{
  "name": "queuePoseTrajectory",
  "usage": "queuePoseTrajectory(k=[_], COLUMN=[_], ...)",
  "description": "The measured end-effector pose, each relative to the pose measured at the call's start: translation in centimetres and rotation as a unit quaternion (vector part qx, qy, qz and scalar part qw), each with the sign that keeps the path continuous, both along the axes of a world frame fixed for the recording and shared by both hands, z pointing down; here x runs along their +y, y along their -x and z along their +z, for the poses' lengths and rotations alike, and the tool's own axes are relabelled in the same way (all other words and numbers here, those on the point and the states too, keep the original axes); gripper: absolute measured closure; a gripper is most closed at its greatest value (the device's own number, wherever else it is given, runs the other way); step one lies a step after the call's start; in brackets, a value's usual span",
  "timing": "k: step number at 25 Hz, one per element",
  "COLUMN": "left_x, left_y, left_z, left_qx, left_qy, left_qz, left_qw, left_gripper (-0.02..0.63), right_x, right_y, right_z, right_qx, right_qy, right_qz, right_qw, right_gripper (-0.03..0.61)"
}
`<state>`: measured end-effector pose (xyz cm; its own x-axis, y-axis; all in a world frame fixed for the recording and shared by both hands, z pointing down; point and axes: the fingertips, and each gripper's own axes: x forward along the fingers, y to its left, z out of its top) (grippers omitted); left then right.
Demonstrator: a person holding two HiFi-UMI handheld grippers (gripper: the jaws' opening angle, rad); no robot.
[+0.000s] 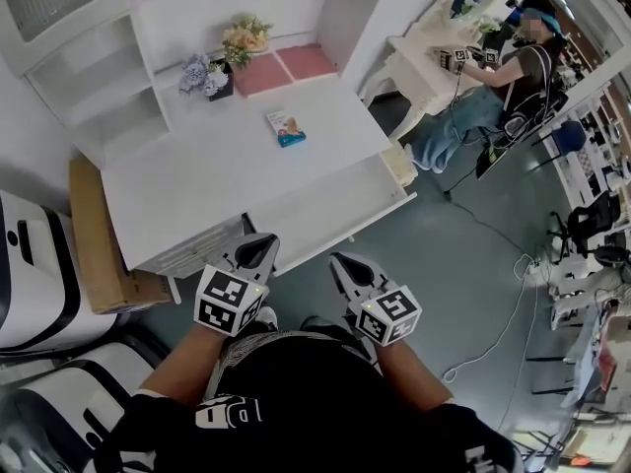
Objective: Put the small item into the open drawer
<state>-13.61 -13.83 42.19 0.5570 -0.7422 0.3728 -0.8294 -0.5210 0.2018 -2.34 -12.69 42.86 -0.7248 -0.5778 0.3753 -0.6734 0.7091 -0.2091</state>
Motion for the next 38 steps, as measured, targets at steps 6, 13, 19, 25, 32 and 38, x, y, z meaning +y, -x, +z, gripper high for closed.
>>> queuePoseTrajectory(k=[6, 13, 19, 25, 32, 38], left_x=[-1.1, -2.4, -5.0, -8.4, -11.3, -11.5], left_y=[1.2, 1.9, 3.3, 3.6, 3.5, 4.4], left_z=[0.7, 1.8, 2.8, 3.7, 5.2, 6.4], left_qx=[0.004, -0.011, -0.022, -0.031, -0.023, -0.028], left_qy=[0.006, 0.012, 0.028, 0.045, 0.068, 0.086], left_qz=[-0.028, -0.076, -0.141, -0.200, -0.256, -0.304], left_qw=[0.9996, 0.9970, 0.9894, 0.9784, 0.9640, 0.9485], left_gripper=[0.600, 0.600, 0.600, 0.600, 0.600, 0.600], right_x=[-1.3, -5.1, -10.8, -17.7, -24.4, -28.0], right_y=[0.8, 1.1, 2.0, 2.3, 2.4, 3.7], right_z=[0.4, 1.0, 2.4, 4.2, 6.9, 9.3], right_qx=[0.002, 0.004, 0.007, 0.010, 0.024, 0.051], right_qy=[0.006, 0.011, 0.017, 0.040, 0.056, 0.062], right_qz=[-0.020, -0.055, -0.104, -0.144, -0.171, -0.194], right_qw=[1.000, 0.998, 0.994, 0.989, 0.983, 0.978], right_gripper=[0.571, 0.571, 0.571, 0.571, 0.569, 0.548])
